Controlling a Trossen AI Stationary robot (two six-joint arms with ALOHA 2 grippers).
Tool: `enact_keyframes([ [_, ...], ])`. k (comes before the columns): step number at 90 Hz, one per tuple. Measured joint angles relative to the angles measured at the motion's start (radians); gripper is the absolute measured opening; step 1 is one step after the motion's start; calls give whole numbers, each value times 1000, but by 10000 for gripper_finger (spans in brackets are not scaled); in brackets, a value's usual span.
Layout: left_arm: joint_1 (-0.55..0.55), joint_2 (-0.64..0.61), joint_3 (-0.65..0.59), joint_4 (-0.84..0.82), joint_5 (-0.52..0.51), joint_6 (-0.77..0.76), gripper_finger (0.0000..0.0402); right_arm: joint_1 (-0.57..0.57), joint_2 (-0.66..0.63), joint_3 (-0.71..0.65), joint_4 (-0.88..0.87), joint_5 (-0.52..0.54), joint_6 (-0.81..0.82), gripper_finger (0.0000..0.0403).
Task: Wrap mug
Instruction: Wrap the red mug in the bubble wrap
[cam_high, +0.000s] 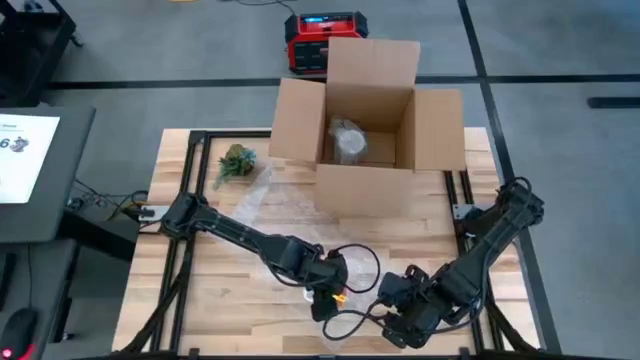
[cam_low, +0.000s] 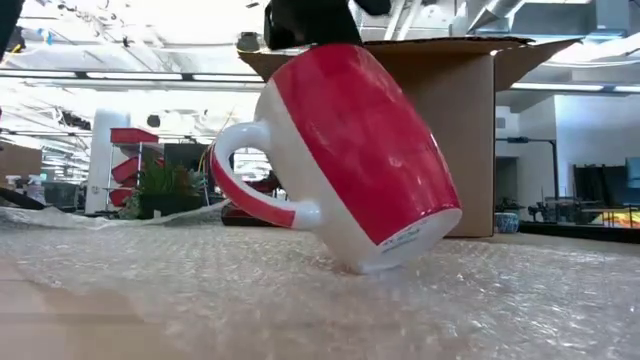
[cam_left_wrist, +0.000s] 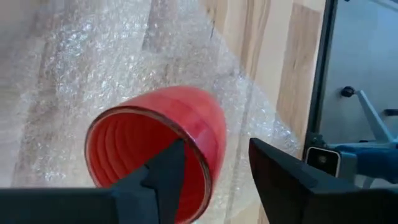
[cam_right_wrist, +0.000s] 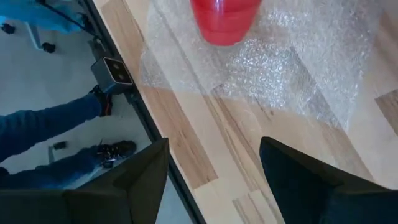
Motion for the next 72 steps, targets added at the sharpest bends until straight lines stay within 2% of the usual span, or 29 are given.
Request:
enact_keyframes([
  [17, 5, -3, 58, -72, -10, 3, 158, 10, 0, 0, 0, -1, 35, 239],
  [27, 6, -15, 103, -175, -30, 0, 158, 19, 0, 0, 2, 14, 39, 239],
  [36, 6, -35, 126, -269, -72, -3, 158, 13, 0, 0, 5, 25, 28, 239],
  [54, 4, -89, 129, -338, -150, -21, 158, -3, -1, 0, 21, 24, -1, 239],
  [72, -21, -152, 114, -481, -160, -65, 158, -47, 0, 0, 153, 22, -164, 239],
])
